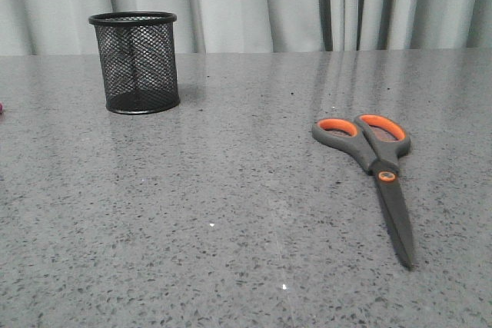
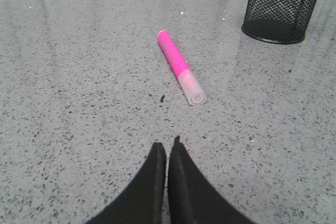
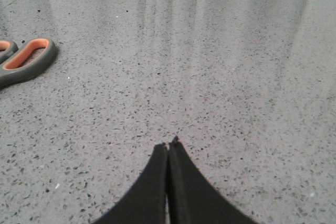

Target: Put pen and scissors into bin

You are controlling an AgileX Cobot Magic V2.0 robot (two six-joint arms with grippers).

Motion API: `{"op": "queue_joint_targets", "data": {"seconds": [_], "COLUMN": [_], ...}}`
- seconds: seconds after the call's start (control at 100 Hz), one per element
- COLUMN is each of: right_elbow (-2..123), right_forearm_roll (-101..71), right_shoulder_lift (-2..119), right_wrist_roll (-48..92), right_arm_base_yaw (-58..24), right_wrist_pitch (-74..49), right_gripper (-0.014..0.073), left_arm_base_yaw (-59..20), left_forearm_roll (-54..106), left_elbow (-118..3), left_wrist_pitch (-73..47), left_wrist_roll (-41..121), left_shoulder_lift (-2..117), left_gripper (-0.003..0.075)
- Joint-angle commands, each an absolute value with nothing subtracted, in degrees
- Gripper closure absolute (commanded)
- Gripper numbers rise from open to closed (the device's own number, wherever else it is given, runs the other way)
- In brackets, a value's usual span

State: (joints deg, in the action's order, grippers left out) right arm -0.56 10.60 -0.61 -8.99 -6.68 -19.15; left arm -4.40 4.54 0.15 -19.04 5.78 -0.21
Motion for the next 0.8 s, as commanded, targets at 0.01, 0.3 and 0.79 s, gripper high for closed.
{"op": "queue_joint_targets", "data": {"seconds": [0.01,0.3,0.79], "right_elbow": [-1.4,-1.4,-1.4], "right_forearm_roll": [10.74,10.74,12.43], "right_shoulder_lift": [-1.67,-1.67,-1.67], "right_wrist_roll": [-8.55,-8.55,-8.74], "right_arm_base_yaw": [-6.41,-6.41,-6.41], "right_wrist_pitch": [-17.22,-17.22,-12.81], "right_gripper": [0.0662,0.0662,0.0662], "left_arm_base_yaw": [-4.21,-4.21,-4.21], "left_forearm_roll": [5.14,5.14,1.07], "left_elbow": [2.56,2.56,2.56], "left_wrist_pitch": [-15.86,-15.86,-14.87], "left_wrist_roll": [5.34,5.34,5.68], "left_shoulder_lift": [-1.85,-1.85,-1.85], "left_gripper": [0.0739,0.0739,0.0739]}}
